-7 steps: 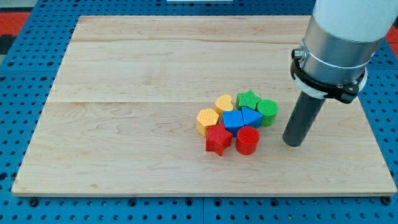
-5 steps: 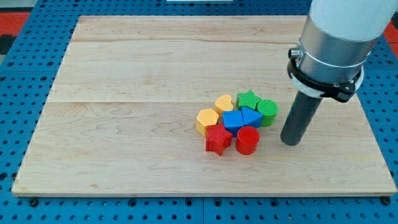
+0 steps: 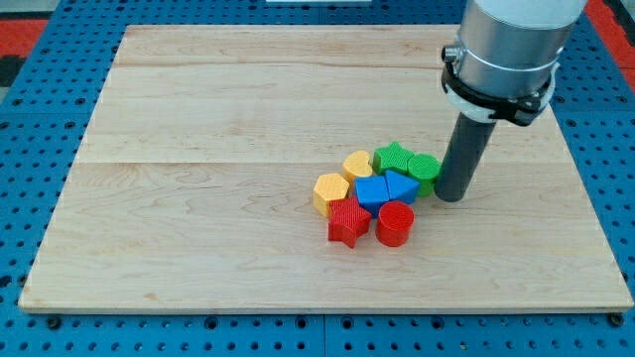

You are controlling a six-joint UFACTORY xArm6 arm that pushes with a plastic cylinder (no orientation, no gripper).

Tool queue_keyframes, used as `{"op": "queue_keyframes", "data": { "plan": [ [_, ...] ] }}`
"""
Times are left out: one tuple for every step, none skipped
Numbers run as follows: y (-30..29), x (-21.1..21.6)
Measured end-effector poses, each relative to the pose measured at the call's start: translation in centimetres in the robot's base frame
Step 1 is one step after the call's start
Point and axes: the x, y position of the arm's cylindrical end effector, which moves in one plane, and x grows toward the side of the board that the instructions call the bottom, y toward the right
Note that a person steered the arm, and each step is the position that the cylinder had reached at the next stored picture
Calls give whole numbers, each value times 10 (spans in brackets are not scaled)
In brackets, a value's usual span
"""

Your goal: Separate the green blocks

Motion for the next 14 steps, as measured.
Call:
{"op": "queue_keyframes", "data": {
  "plan": [
    [-9, -21],
    [-19, -46],
    [-45, -51],
    [-71, -51],
    [-97, -53],
    [-151, -53],
    [-201, -53],
    [-223, -70],
    [-264, -49],
    [-239, -66],
    [-189, -70],
    [-148, -90],
    [-139, -77],
    [-153, -89]
  ]
}}
